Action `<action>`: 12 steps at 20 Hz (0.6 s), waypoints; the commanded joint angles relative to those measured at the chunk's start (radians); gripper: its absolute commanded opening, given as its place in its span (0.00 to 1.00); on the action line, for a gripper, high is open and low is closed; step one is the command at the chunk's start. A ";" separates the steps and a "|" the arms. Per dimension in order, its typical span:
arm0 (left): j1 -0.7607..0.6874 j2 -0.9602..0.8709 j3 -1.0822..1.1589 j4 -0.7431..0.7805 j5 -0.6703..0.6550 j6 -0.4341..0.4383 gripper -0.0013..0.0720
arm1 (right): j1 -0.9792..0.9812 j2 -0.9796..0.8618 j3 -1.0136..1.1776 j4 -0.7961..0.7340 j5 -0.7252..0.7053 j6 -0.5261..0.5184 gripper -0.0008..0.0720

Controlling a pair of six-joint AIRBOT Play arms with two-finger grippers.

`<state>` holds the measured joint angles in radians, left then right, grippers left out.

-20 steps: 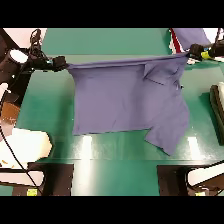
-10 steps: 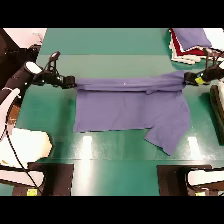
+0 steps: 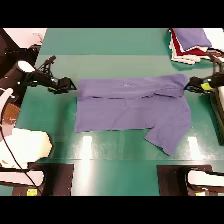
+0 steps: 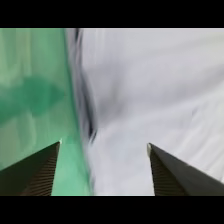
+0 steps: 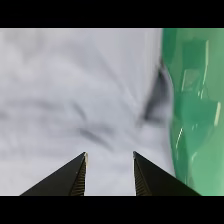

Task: Fold the shirts.

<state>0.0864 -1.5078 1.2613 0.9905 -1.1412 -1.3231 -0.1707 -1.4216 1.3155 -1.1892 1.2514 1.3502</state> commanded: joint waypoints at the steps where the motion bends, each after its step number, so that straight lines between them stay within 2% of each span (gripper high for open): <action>1: 0.040 0.112 -0.115 0.077 -0.108 -0.003 0.88 | -0.088 0.138 -0.102 0.022 0.132 -0.055 0.47; 3: 0.036 0.201 -0.268 0.071 -0.097 -0.002 0.88 | -0.129 0.209 -0.185 0.055 0.159 -0.087 0.47; 5: 0.032 0.268 -0.416 0.059 -0.097 0.023 0.88 | -0.172 0.266 -0.265 0.153 0.159 -0.133 0.47; 7: 0.032 0.308 -0.533 0.040 -0.089 0.027 0.88 | -0.197 0.303 -0.330 0.227 0.146 -0.159 0.43; 9: 0.032 0.320 -0.607 -0.013 -0.058 0.050 0.88 | -0.208 0.321 -0.370 0.260 0.139 -0.166 0.43; 12: 0.032 0.319 -0.665 -0.151 -0.011 0.128 0.88 | -0.207 0.322 -0.376 0.276 0.148 -0.166 0.43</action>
<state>0.1184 -1.2045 0.6792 0.9443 -1.1961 -1.2587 -0.3664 -1.1183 0.9699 -0.9649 1.3918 1.1995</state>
